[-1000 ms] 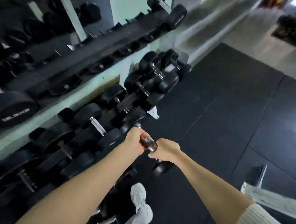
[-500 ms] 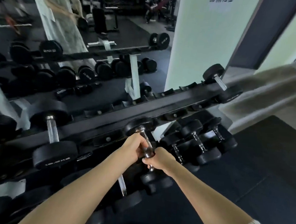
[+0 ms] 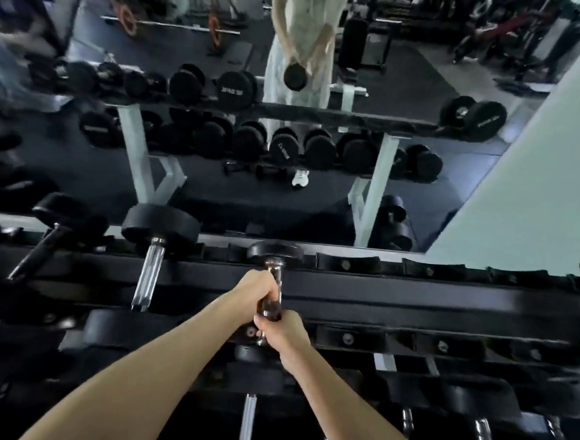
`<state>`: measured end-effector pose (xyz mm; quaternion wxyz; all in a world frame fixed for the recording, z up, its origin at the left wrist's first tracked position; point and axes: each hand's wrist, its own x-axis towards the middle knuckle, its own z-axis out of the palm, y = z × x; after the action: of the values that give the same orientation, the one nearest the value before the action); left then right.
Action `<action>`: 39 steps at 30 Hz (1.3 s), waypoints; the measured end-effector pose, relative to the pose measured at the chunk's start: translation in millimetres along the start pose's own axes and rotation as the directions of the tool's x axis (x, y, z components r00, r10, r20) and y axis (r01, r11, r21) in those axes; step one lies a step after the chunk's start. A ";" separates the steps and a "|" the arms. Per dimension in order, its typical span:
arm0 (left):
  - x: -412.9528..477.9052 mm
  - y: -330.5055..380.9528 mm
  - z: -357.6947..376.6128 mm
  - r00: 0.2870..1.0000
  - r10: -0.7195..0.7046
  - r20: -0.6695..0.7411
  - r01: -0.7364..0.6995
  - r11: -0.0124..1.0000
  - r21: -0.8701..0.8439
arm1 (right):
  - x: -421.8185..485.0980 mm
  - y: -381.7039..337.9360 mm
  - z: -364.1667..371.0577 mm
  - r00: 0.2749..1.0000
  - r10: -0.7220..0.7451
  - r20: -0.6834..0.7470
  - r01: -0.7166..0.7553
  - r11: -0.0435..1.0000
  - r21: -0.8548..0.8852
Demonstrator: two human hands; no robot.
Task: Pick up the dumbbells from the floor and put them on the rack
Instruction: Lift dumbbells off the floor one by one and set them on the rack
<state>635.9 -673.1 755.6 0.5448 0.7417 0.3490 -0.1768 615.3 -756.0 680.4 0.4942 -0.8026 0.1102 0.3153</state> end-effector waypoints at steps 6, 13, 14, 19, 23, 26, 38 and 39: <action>56.9 4.7 -9.0 0.991 -0.112 -0.070 0.121 0.984 0.133 | 50.1 -7.1 34.4 0.989 0.099 0.108 -0.121 0.968 0.219; 100.4 -13.0 -8.2 0.996 -0.082 -0.016 0.083 0.995 0.052 | 90.9 3.6 41.0 0.988 0.091 0.124 -0.108 0.984 0.139; 103.0 -15.0 -8.5 0.997 -0.081 -0.014 0.082 0.996 0.032 | 95.2 4.9 41.1 0.989 0.089 0.116 -0.103 0.987 0.121; 108.2 -20.3 -9.2 0.998 -0.067 0.023 0.067 0.998 0.002 | 102.4 6.3 46.0 0.995 0.067 0.068 -0.068 0.998 0.015; 108.6 -19.6 -12.6 0.997 -0.075 0.026 0.075 0.997 0.000 | 98.1 -2.3 52.7 0.993 0.111 0.024 -0.112 0.993 0.039; 109.0 -16.7 -15.3 0.995 -0.090 0.042 0.091 0.996 -0.013 | 98.6 -2.7 59.2 0.994 0.109 -0.019 -0.109 0.994 0.030; 110.5 -28.2 -18.9 0.994 -0.066 0.087 0.074 0.992 -0.099 | 96.5 -4.3 36.8 0.998 -0.049 0.048 0.058 0.975 -0.213; 107.6 -28.1 -20.9 0.995 -0.065 0.074 0.072 0.993 -0.097 | 93.9 -4.9 35.2 0.997 -0.058 0.057 0.070 0.972 -0.226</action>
<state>688.2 -614.0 674.4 0.5867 0.6945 0.3631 -0.2042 676.7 -710.6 615.3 0.4113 -0.8490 0.0350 0.3298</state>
